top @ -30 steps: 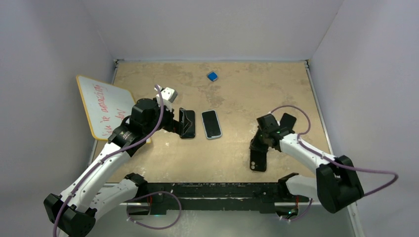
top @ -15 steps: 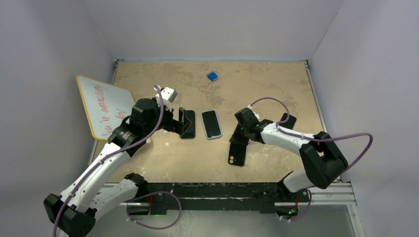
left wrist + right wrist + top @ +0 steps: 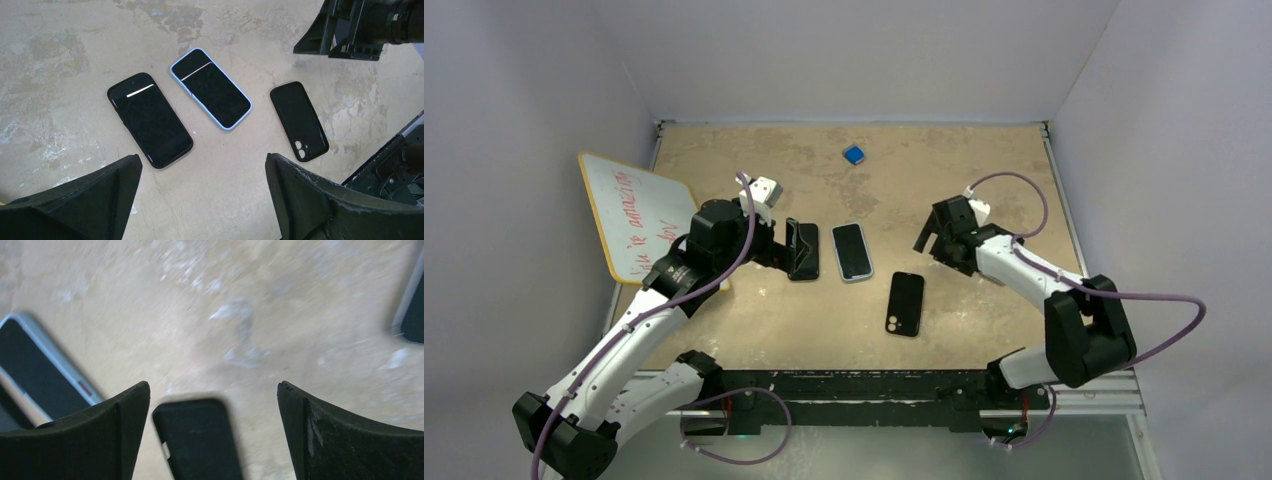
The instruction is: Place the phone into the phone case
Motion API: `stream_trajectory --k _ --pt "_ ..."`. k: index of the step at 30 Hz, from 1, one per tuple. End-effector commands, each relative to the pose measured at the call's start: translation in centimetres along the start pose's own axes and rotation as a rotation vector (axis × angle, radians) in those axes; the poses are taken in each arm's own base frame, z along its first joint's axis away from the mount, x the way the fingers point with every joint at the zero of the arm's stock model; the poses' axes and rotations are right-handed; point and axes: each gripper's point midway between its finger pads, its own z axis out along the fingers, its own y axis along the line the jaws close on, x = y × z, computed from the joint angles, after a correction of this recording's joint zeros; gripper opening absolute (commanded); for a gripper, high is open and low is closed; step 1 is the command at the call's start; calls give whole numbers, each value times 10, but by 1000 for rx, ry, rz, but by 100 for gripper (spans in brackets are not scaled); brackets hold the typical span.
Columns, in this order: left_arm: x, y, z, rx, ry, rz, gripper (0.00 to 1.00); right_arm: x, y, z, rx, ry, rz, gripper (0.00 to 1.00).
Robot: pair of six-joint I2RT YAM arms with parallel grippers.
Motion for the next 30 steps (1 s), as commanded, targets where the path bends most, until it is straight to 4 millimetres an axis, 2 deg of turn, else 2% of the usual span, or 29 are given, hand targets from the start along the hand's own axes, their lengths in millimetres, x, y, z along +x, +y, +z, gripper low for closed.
stream_trajectory --k 1,4,8,13,19,23,27,30 --pt "-11 -2 -1 6 -31 11 100 -45 -41 -7 136 -92 -105 99" --pt "-11 -3 -2 11 -30 12 100 -61 -69 -3 191 -79 -82 99" --pt "-12 -4 -2 15 -33 13 100 -71 -99 6 214 -35 -13 99" --pt "-12 -5 -2 20 -33 13 100 -72 -118 16 246 -1 47 99" --pt "-11 -6 -2 26 -33 13 100 -85 -150 25 284 -10 173 99" --pt "-11 -7 -3 33 -39 13 100 -88 -161 31 298 10 193 99" --pt "-12 -9 -1 47 -36 14 100 -87 -149 38 204 20 168 99" --pt "-12 -10 -2 51 -36 15 100 -87 -151 41 210 18 155 99"
